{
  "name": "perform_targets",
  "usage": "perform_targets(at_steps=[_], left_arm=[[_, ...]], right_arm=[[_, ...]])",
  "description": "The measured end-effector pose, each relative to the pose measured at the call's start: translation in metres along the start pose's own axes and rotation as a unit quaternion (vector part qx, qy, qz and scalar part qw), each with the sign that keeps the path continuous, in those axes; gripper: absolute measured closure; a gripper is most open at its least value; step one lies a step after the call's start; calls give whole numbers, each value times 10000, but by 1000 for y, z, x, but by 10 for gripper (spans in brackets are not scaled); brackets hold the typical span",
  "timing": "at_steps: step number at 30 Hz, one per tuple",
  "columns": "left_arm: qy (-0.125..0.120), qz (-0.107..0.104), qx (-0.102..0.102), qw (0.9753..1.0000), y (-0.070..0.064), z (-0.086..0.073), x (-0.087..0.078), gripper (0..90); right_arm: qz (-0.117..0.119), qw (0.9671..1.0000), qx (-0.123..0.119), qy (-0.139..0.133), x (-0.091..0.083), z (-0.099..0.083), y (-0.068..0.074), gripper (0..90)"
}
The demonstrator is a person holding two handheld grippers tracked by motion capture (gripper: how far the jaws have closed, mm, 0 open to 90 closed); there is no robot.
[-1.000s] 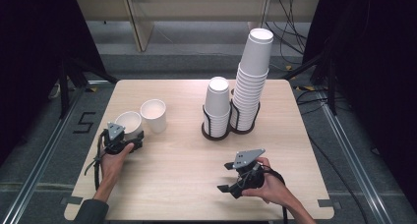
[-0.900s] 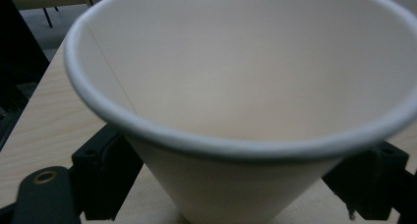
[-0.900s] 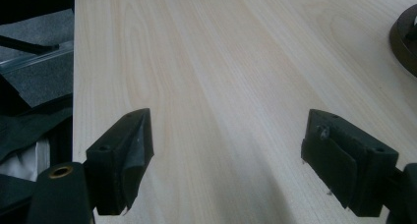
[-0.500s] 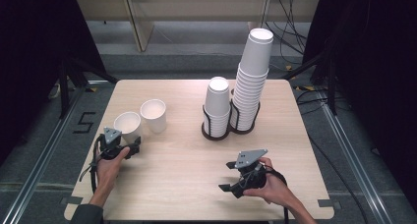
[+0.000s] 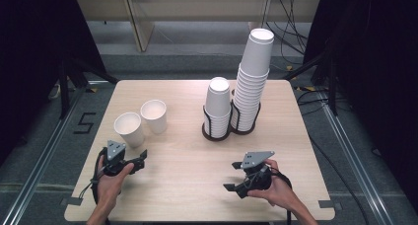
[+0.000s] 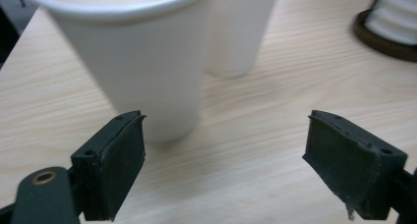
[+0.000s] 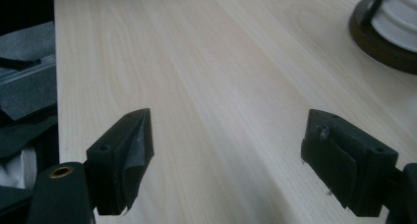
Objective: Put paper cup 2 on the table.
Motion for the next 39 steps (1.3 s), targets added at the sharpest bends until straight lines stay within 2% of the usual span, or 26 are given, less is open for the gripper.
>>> perform_targets(at_steps=[1,2,3,6,10,15,16,20,21,22,24,26,28,30,31,33,39], left_arm=[[-91,-21,27,10000,-7,-1,-2,147],[-79,-68,82,9999,-14,-3,-5,148],[-105,-161,118,9997,-22,-3,-7,148],[-179,-323,239,9990,-42,-8,-13,148],[-187,-704,313,9969,-62,-16,-19,147],[-40,-906,464,9948,-78,-29,-25,148],[-14,-950,486,9943,-81,-31,-26,148],[-45,-1128,564,9920,-93,-35,-32,148],[-61,-1199,575,9911,-97,-36,-34,148],[7,-1200,631,9908,-100,-38,-37,148],[-17,-1193,804,9896,-107,-40,-40,148],[16,-1179,938,9886,-113,-42,-43,148],[55,-1260,977,9872,-119,-45,-47,147],[40,-1325,1030,9858,-125,-47,-49,148],[76,-1392,1092,9842,-127,-48,-50,147],[140,-1430,1141,9830,-130,-51,-52,147],[292,-1599,1060,9810,-138,-56,-55,148]], right_arm=[[-82,10000,26,-46,-1,-1,-2,204],[-94,9998,146,-33,-2,-2,-3,203],[-161,9997,152,-93,-3,-2,-5,203],[-178,9994,248,-181,-7,-3,-6,203],[-240,9992,282,-148,-9,-8,-6,201],[-277,9988,345,-195,-11,-12,-5,201],[-309,9988,291,-224,-12,-12,-5,201],[-279,9985,418,-196,-17,-17,1,206],[-309,9988,305,-207,-18,-19,1,206],[-287,9987,369,-206,-19,-21,4,205],[-359,9987,318,-173,-20,-25,6,203],[-325,9986,407,-85,-21,-30,10,201],[-454,9984,336,-93,-23,-34,11,197],[-439,9984,347,-83,-25,-37,14,194],[-432,9984,342,-103,-25,-39,15,194],[-429,9984,366,-92,-27,-42,18,189],[-526,9980,337,-93,-35,-50,23,178]])
Point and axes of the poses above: each handheld gripper's, and its own axes: x roughly forward along the jaws, z roughly out of its top, y roughly to its left, the point moved 6 cm from there along x, roughly forward along the jaws, and after that the axes turned 5 degrees about y, right-handed, at the moved point
